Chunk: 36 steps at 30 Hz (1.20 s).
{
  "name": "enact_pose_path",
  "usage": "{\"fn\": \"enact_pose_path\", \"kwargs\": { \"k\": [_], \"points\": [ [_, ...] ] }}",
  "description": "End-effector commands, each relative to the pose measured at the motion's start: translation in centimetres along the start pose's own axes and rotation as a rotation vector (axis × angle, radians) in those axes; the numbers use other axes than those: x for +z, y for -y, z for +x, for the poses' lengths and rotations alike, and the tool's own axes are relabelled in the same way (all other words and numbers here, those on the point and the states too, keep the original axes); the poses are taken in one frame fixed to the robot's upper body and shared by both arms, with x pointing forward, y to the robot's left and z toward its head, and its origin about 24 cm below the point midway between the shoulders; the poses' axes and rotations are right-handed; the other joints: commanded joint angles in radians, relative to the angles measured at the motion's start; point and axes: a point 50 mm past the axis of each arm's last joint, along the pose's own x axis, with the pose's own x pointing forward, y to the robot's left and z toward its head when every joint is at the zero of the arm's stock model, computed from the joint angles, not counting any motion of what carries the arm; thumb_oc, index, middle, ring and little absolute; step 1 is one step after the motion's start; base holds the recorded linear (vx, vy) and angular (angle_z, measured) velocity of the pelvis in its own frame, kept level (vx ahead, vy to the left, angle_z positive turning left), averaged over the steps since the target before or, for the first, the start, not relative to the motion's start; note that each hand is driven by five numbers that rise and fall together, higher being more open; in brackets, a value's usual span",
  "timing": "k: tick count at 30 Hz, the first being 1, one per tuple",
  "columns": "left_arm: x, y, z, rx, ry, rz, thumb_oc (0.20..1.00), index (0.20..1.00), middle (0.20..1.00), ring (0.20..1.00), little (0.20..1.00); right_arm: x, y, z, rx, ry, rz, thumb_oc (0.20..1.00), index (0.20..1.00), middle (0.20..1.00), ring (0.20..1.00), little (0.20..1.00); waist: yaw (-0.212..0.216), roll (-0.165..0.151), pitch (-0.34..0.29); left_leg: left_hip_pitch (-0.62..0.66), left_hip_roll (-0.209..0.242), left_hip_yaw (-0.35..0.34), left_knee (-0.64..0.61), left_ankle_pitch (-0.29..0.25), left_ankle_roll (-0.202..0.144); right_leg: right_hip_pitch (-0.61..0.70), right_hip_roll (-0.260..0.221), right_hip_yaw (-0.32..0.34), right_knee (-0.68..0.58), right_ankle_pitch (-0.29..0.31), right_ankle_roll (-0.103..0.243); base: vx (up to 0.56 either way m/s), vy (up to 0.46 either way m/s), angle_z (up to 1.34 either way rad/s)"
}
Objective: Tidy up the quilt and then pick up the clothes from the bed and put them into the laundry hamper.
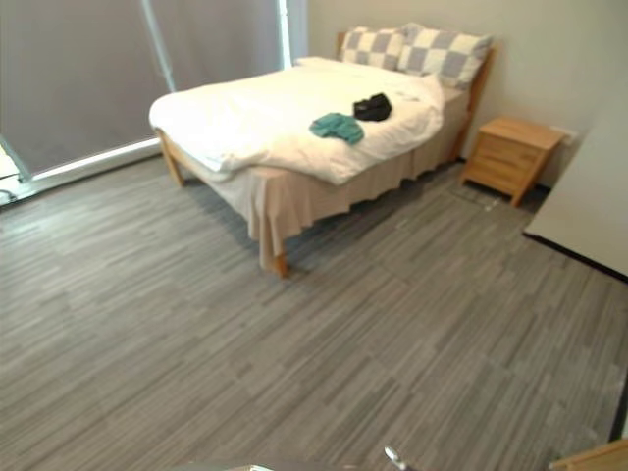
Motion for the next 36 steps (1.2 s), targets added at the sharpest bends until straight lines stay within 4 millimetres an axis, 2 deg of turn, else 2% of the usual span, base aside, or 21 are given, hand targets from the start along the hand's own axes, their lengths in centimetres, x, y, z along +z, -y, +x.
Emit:
{"fn": "enact_pose_path", "kwargs": {
  "k": [1, 7, 12, 15, 16, 17, 18, 19, 20, 21, 23, 24, 25, 27, 29, 30, 32, 33, 34, 35, 36],
  "points": [
    [5.8, -2.4, 0.3, 0.08, 0.16, 0.069, 1.0, 1.0, 1.0, 1.0, 1.0, 2.8, 0.6, 0.4, -0.031, 0.054, -0.044, 1.0, 1.0, 1.0, 1.0, 1.0, -0.025, -0.057, 0.093, 0.086, 0.004, 0.008, -0.141, 0.036, -0.062, 0.145, -0.097, 0.046, -0.286, 0.113, 0.154, 0.0, 0.0, 0.0],
    [6.0, -2.7, 0.3, 0.099, 0.168, 0.108, 1.0, 1.0, 1.0, 1.0, 1.0, 2.2, 0.6, 0.4, -0.03, 0.032, -0.051, 1.0, 1.0, 1.0, 1.0, 1.0, -0.027, -0.058, 0.101, 0.093, 0.003, 0.007, -0.141, 0.031, -0.059, 0.148, -0.1, 0.044, -0.279, 0.107, 0.155, 0.03, 0.014, -0.01],
    [6.3, -3.1, 0.3, 0.11, 0.175, 0.125, 1.0, 1.0, 1.0, 1.0, 1.0, 2.4, 1.1, 0.4, -0.041, 0.031, -0.047, 1.0, 1.0, 1.0, 1.0, 1.0, -0.027, -0.056, 0.114, 0.094, -0.003, 0.012, -0.141, 0.023, -0.053, 0.139, -0.11, 0.041, -0.266, 0.106, 0.161, 0.05, 0.041, -0.02],
    [7.1, -3.5, 0.2, 0.128, 0.198, 0.15, 1.0, 1.0, 1.0, 1.0, 1.0, 3.1, 1.6, 0.5, -0.05, 0.041, -0.049, 1.0, 1.0, 1.0, 1.0, 1.0, -0.023, -0.057, 0.126, 0.084, -0.005, 0.013, -0.14, 0.023, -0.045, 0.112, -0.118, 0.038, -0.213, 0.09, 0.166, 0.03, 0.069, -0.01],
    [7.5, -4.2, 0.2, 0.138, 0.201, 0.167, 1.0, 1.0, 1.0, 1.0, 1.0, 3.4, 1.9, 0.6, -0.052, 0.04, -0.05, 1.0, 1.0, 1.0, 1.0, 1.0, -0.016, -0.062, 0.151, 0.077, -0.005, 0.007, -0.129, 0.015, -0.028, 0.053, -0.113, 0.035, -0.082, 0.07, 0.178, -0.03, 0.023, -0.03],
    [7.5, -4.2, 0.2, 0.139, 0.202, 0.167, 1.0, 1.0, 1.0, 1.0, 1.0, 3.4, 1.9, 0.6, -0.052, 0.041, -0.049, 1.0, 1.0, 1.0, 1.0, 1.0, -0.015, -0.063, 0.151, 0.075, -0.006, 0.008, -0.128, 0.015, -0.027, 0.048, -0.114, 0.037, -0.076, 0.067, 0.179, -0.02, 0.05, -0.1],
    [7.7, -4.6, 0.2, 0.145, 0.198, 0.182, 1.0, 1.0, 1.0, 1.0, 1.0, 3.7, 2.2, 0.6, -0.055, 0.045, -0.039, 1.0, 1.0, 1.0, 1.0, 1.0, -0.015, -0.064, 0.164, 0.081, -0.008, 0.01, -0.126, 0.005, -0.019, 0.006, -0.117, 0.033, 0.015, 0.078, 0.203, 0.04, 0.061, -0.16],
    [7.7, -4.7, 0.2, 0.15, 0.196, 0.181, 1.0, 1.0, 1.0, 1.0, 1.0, 4.0, 2.4, 0.6, -0.06, 0.052, -0.028, 1.0, 1.0, 1.0, 1.0, 1.0, -0.02, -0.059, 0.178, 0.096, -0.007, 0.013, -0.126, -0.004, -0.012, -0.029, -0.128, 0.025, 0.101, 0.113, 0.227, 0.14, 0.106, -0.17],
    [8.0, -5.2, 0.1, 0.17, 0.198, 0.185, 1.0, 1.0, 1.0, 1.0, 1.0, 4.5, 2.6, 0.6, -0.067, 0.063, -0.005, 1.0, 1.0, 1.0, 1.0, 1.0, -0.03, -0.045, 0.205, 0.14, 0.008, 0.017, -0.134, -0.02, -0.009, -0.119, -0.145, -0.007, 0.252, 0.171, 0.246, 0.26, 0.085, -0.13],
    [8.1, -5.4, 0.1, 0.175, 0.2, 0.187, 1.0, 1.0, 1.0, 1.0, 1.0, 4.6, 2.6, 0.6, -0.07, 0.068, 0.008, 1.0, 1.0, 1.0, 1.0, 1.0, -0.038, -0.04, 0.209, 0.163, 0.012, 0.013, -0.141, -0.029, -0.011, -0.159, -0.148, -0.03, 0.276, 0.176, 0.241, 0.37, 0.027, -0.1],
    [8.1, -5.4, 0.1, 0.171, 0.202, 0.193, 1.0, 1.0, 1.0, 1.0, 1.0, 4.3, 2.5, 0.6, -0.07, 0.068, 0.035, 1.0, 1.0, 1.0, 1.0, 1.0, -0.067, -0.048, 0.206, 0.201, 0.008, -0.002, -0.141, -0.069, -0.028, -0.185, -0.151, -0.074, 0.164, 0.154, 0.223, 0.48, -0.103, 0.05],
    [8.3, -5.3, 0.1, 0.164, 0.207, 0.202, 1.0, 1.0, 1.0, 1.0, 1.0, 3.9, 2.4, 0.6, -0.067, 0.053, 0.058, 1.0, 1.0, 1.0, 1.0, 1.0, -0.083, -0.06, 0.204, 0.221, -0.003, -0.011, -0.141, -0.088, -0.04, -0.206, -0.166, -0.087, 0.047, 0.162, 0.212, 0.54, -0.169, 0.2],
    [8.3, -5.3, 0.1, 0.161, 0.207, 0.21, 1.0, 1.0, 1.0, 1.0, 1.0, 3.7, 2.4, 0.6, -0.067, 0.048, 0.07, 1.0, 1.0, 1.0, 1.0, 1.0, -0.098, -0.063, 0.201, 0.234, 0.004, -0.017, -0.141, -0.102, -0.055, -0.218, -0.179, -0.109, -0.06, 0.175, 0.213, 0.57, -0.229, 0.17],
    [8.6, -5.3, 0.1, 0.16, 0.208, 0.229, 1.0, 1.0, 1.0, 1.0, 1.0, 3.4, 2.4, 0.6, -0.069, 0.032, 0.094, 1.0, 1.0, 1.0, 1.0, 1.0, -0.133, -0.043, 0.204, 0.268, 0.05, -0.023, -0.141, -0.13, -0.095, -0.247, -0.207, -0.145, -0.228, 0.233, 0.232, 0.41, -0.17, 0.28],
    [8.8, -5.2, 0.1, 0.157, 0.21, 0.238, 1.0, 1.0, 1.0, 1.0, 1.0, 3.1, 2.4, 0.6, -0.069, 0.02, 0.101, 1.0, 1.0, 1.0, 1.0, 1.0, -0.149, -0.031, 0.2, 0.287, 0.067, -0.014, -0.141, -0.146, -0.109, -0.268, -0.213, -0.137, -0.255, 0.251, 0.24, 0.44, -0.15, 0.3],
    [8.4, -5.0, 0.2, 0.146, 0.198, 0.263, 1.0, 1.0, 1.0, 1.0, 1.0, 1.9, 2.4, 0.5, -0.069, -0.018, 0.103, 1.0, 1.0, 1.0, 1.0, 1.0, -0.168, -0.028, 0.182, 0.336, 0.069, -0.022, -0.141, -0.187, -0.113, -0.276, -0.22, -0.123, -0.238, 0.272, 0.242, 0.79, -0.284, 0.07],
    [7.9, -4.6, 0.2, 0.138, 0.188, 0.257, 1.0, 1.0, 1.0, 1.0, 1.0, 1.0, 2.7, 0.4, -0.071, -0.041, 0.082, 1.0, 1.0, 1.0, 1.0, 1.0, -0.174, -0.012, 0.168, 0.361, 0.085, -0.032, -0.1, -0.146, -0.12, -0.253, -0.204, -0.144, -0.209, 0.281, 0.216, 0.52, -0.19, 0.1],
    [7.9, -4.6, 0.2, 0.137, 0.188, 0.257, 1.0, 1.0, 1.0, 1.0, 1.0, 0.9, 2.8, 0.4, -0.071, -0.041, 0.082, 1.0, 1.0, 1.0, 1.0, 1.0, -0.175, -0.009, 0.169, 0.36, 0.088, -0.033, -0.097, -0.148, -0.122, -0.252, -0.202, -0.147, -0.209, 0.28, 0.215, 0.29, -0.132, 0.13],
    [8.1, -4.4, 0.2, 0.133, 0.194, 0.244, 1.0, 1.0, 1.0, 1.0, 1.0, 0.7, 3.1, 0.4, -0.079, -0.042, 0.06, 1.0, 1.0, 1.0, 1.0, 1.0, -0.187, 0.011, 0.163, 0.34, 0.111, -0.041, 0.022, -0.068, -0.146, -0.219, -0.167, -0.144, -0.204, 0.274, 0.188, 0.47, -0.309, 0.17],
    [8.3, -4.5, 0.2, 0.139, 0.2, 0.227, 1.0, 1.0, 1.0, 1.0, 1.0, 0.7, 3.4, 0.4, -0.087, -0.041, 0.035, 1.0, 1.0, 1.0, 1.0, 1.0, -0.163, 0.009, 0.168, 0.23, 0.121, -0.042, 0.276, 0.076, -0.168, -0.132, -0.127, -0.151, -0.231, 0.245, 0.146, 0.61, -0.442, 0.18],
    [9.0, -4.8, 0.1, 0.152, 0.228, 0.21, 1.0, 1.0, 1.0, 1.0, 1.0, 0.9, 3.9, 0.4, -0.102, -0.034, 0.025, 1.0, 1.0, 1.0, 1.0, 1.0, -0.146, -0.01, 0.183, 0.145, 0.103, -0.07, 0.446, 0.163, -0.178, -0.075, -0.123, -0.147, -0.258, 0.234, 0.118, 0.57, -0.456, -0.02]
  ]
}}
